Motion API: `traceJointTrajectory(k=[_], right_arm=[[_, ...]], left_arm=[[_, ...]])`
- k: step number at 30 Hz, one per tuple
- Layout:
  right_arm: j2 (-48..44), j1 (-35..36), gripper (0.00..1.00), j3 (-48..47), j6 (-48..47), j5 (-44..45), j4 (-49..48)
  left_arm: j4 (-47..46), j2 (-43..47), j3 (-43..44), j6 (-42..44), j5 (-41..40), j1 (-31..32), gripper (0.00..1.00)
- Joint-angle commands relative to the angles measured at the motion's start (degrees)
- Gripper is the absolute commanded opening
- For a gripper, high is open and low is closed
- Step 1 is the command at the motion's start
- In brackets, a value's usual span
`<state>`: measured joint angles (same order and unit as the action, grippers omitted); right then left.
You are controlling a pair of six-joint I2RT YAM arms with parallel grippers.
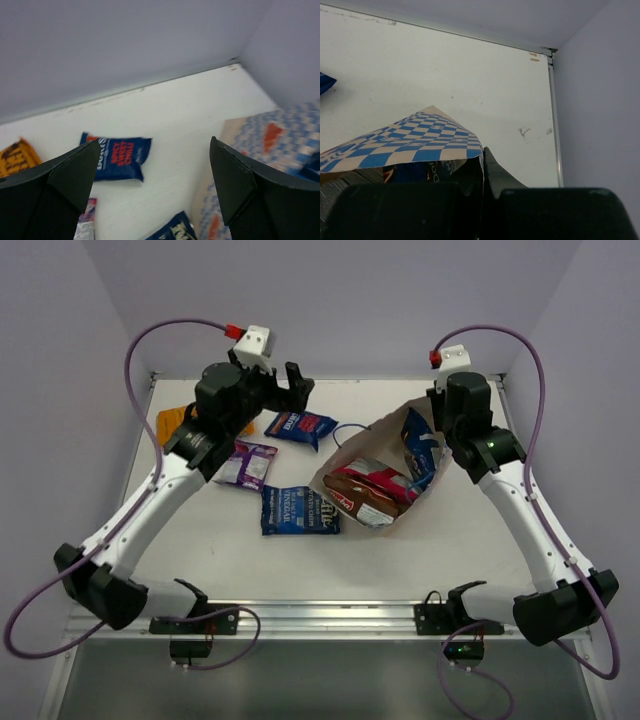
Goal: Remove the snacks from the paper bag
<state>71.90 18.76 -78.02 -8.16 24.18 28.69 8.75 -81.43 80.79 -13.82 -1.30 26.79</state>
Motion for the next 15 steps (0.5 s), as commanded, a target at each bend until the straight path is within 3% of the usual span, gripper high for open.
traceJointTrajectory(k=[1, 7, 15], right_arm=[[-2.2, 0.4, 0.00, -3.1, 0.2, -1.2, -2.5], [-2.4, 0.8, 0.00, -2.8, -1.2, -2.0, -3.0], [-2.8, 1.2, 0.00, -1.5, -1.2, -3.7, -3.4]], left_arm=[[3.0, 6.2, 0.8, 4.2, 4.9, 9.4, 0.97], [5.8, 6.5, -0.3, 13.2, 14.2, 21.1, 0.93], [10.0, -2.1, 0.3, 27.3, 17.7, 25.8, 0.89]])
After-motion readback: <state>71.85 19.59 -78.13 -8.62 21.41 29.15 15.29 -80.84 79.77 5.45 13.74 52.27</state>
